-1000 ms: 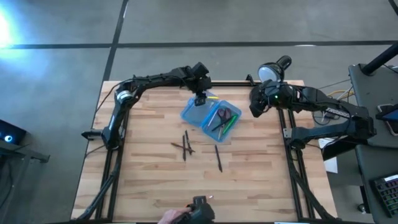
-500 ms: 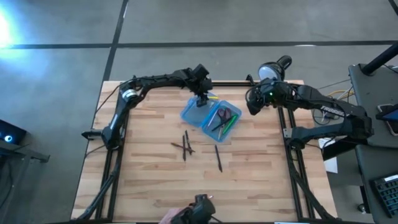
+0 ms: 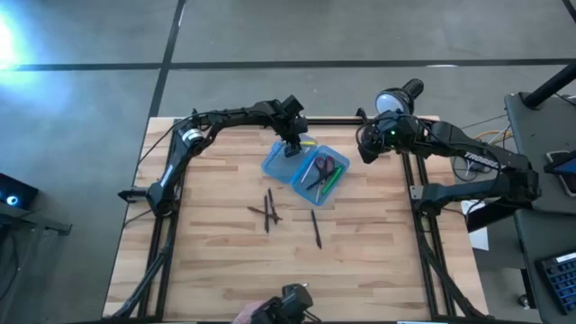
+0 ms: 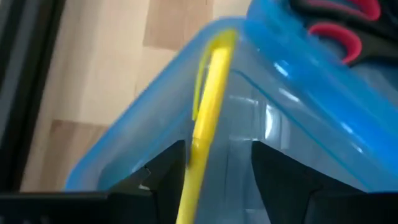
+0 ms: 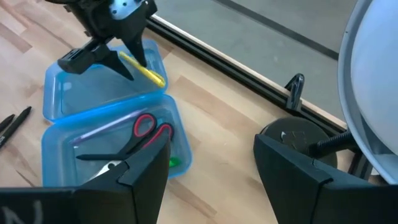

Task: Pick & place school supplies into a supply box
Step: Put the yellow pen into the blue supply box

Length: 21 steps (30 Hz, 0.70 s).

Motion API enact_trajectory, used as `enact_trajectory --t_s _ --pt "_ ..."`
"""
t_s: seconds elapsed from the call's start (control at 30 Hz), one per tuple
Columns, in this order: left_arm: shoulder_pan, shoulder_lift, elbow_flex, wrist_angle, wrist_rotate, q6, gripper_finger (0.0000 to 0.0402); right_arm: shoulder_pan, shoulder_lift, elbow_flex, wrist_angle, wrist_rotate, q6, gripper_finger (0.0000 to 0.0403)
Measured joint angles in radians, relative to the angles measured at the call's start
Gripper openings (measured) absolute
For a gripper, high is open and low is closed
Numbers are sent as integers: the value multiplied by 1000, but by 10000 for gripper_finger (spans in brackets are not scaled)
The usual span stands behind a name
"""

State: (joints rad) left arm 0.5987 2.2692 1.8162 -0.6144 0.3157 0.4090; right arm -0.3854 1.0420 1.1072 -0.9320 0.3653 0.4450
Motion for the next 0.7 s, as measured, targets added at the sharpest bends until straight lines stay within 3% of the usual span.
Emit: enact_trajectory --t_s 0.2,0.53,0.7 --pt "0 0 -4 -18 -17 57 116 -2 0 0 -2 0 -3 224" --pt "-3 -1 -3 -53 -169 92 19 -2 0 0 -2 0 -1 224" --pt "-19 -2 26 -110 -244 85 12 -2 0 0 -2 0 -2 224"
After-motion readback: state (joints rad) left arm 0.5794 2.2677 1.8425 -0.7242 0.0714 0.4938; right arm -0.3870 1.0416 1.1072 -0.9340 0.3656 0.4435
